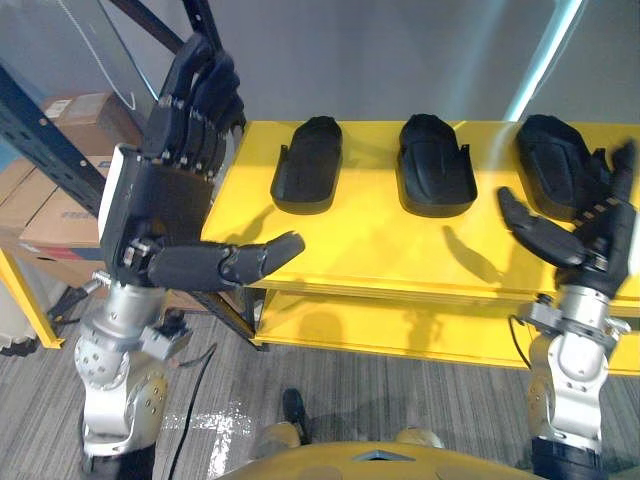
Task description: Walk over and take three plastic housings, then place them on the shelf
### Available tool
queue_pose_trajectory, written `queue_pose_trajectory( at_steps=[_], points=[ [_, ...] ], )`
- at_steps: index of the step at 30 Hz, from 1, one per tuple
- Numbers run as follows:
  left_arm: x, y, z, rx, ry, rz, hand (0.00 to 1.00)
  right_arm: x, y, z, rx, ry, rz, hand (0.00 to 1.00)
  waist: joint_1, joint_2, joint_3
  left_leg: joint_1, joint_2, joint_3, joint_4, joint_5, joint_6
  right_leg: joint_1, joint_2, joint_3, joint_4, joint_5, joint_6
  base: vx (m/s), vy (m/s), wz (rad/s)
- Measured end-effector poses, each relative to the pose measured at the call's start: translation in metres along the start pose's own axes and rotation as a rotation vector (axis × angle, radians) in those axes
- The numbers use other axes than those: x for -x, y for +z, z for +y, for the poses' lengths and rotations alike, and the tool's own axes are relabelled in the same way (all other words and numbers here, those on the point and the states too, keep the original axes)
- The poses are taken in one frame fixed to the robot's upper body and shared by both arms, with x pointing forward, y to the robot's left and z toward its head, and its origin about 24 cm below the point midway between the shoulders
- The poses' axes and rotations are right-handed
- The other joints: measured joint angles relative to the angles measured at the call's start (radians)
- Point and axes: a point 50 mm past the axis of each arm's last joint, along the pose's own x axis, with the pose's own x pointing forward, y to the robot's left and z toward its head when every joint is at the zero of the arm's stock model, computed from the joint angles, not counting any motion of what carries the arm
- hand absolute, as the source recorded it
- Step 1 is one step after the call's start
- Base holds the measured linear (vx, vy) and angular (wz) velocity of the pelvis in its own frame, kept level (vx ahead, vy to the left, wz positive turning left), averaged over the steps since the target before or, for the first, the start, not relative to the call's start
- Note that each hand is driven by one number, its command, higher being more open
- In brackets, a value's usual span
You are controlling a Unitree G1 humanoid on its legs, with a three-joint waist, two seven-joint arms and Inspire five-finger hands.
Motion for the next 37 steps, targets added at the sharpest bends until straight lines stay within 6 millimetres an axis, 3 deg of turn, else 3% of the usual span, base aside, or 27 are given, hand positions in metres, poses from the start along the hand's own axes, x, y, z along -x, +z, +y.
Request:
queue_pose_trajectory(
  at_steps=[4, 8, 12, 15, 17, 23, 26, 31, 34, 37],
  points=[
    [0.026, -0.007, -0.004, 0.141, -0.112, 0.125, 1.0, 0.014, -0.026, -0.046, 0.14, -0.287, 0.115, 1.0, 0.004, -0.022, -0.014, -0.011, -0.009, -0.011, 0.0, 0.012, 0.01, 0.01, -0.003, -0.009, -0.01, 0.015, 0.01, 0.05, 0.002, 0.09],
    [0.047, -0.023, -0.002, 0.324, -0.127, 0.147, 1.0, 0.028, -0.049, -0.07, 0.285, -0.44, 0.221, 1.0, 0.003, -0.019, -0.015, -0.012, -0.013, -0.016, 0.0, 0.013, 0.011, 0.013, -0.006, -0.014, -0.009, 0.015, 0.01, 0.0, 0.0, 0.05],
    [0.094, -0.047, 0.015, 0.495, 0.112, 0.107, 1.0, 0.065, -0.086, -0.107, 0.385, -0.64, 0.453, 1.0, 0.005, -0.005, -0.024, -0.016, -0.012, -0.021, 0.0, 0.004, 0.004, 0.013, -0.003, -0.024, -0.013, 0.01, 0.002, -0.03, -0.007, 0.03],
    [0.114, -0.052, 0.017, 0.555, 0.212, 0.034, 1.0, 0.087, -0.095, -0.119, 0.42, -0.744, 0.527, 1.0, 0.008, -0.004, -0.027, -0.018, -0.012, -0.026, 0.0, 0.003, 0.005, 0.013, -0.002, -0.03, -0.023, 0.01, 0.002, -0.04, 0.0, 0.06],
    [0.128, -0.054, 0.015, 0.597, 0.268, -0.042, 1.0, 0.121, -0.111, -0.131, 0.449, -0.823, 0.687, 1.0, 0.018, -0.009, -0.026, -0.021, -0.013, -0.029, 0.0, 0.0, 0.01, 0.014, -0.001, -0.031, -0.025, 0.01, 0.002, -0.01, -0.004, 0.05],
    [0.19, -0.08, 0.001, 0.704, 0.571, 0.013, 1.0, 0.205, -0.138, -0.121, 0.372, -0.982, 1.086, 1.0, 0.013, -0.024, -0.023, -0.01, -0.017, -0.033, 0.0, -0.009, 0.01, 0.032, -0.002, -0.046, -0.036, 0.002, -0.008, 0.01, -0.004, 0.01],
    [0.214, -0.082, -0.01, 0.75, 0.687, 0.012, 1.0, 0.228, -0.142, -0.116, 0.326, -1.016, 1.193, 1.0, 0.014, -0.041, -0.019, -0.001, -0.022, -0.036, 0.0, -0.016, 0.01, 0.05, -0.002, -0.054, -0.044, 0.001, -0.01, 0.03, -0.007, 0.03],
    [0.249, -0.082, -0.026, 0.791, 0.962, -0.129, 1.0, 0.241, -0.144, -0.115, 0.283, -1.043, 1.247, 1.0, 0.034, -0.075, -0.013, 0.025, -0.03, -0.037, -0.001, -0.032, 0.006, 0.084, -0.006, -0.06, -0.06, -0.009, -0.024, 0.04, -0.011, 0.02],
    [0.275, -0.085, -0.042, 0.83, 1.238, -0.182, 1.0, 0.243, -0.147, -0.111, 0.26, -1.027, 1.267, 1.0, 0.035, -0.095, -0.017, 0.027, -0.037, -0.045, -0.001, -0.038, 0.005, 0.093, -0.01, -0.07, -0.062, -0.016, -0.034, 0.06, -0.013, 0.1],
    [0.308, -0.091, -0.054, 0.889, 1.654, -0.078, 1.0, 0.251, -0.154, -0.103, 0.122, -1.026, 1.322, 1.0, 0.034, -0.116, -0.007, 0.045, -0.045, -0.054, -0.001, -0.048, 0.002, 0.124, -0.011, -0.084, -0.074, -0.022, -0.044, 0.05, -0.019, 0.09]
  ],
)
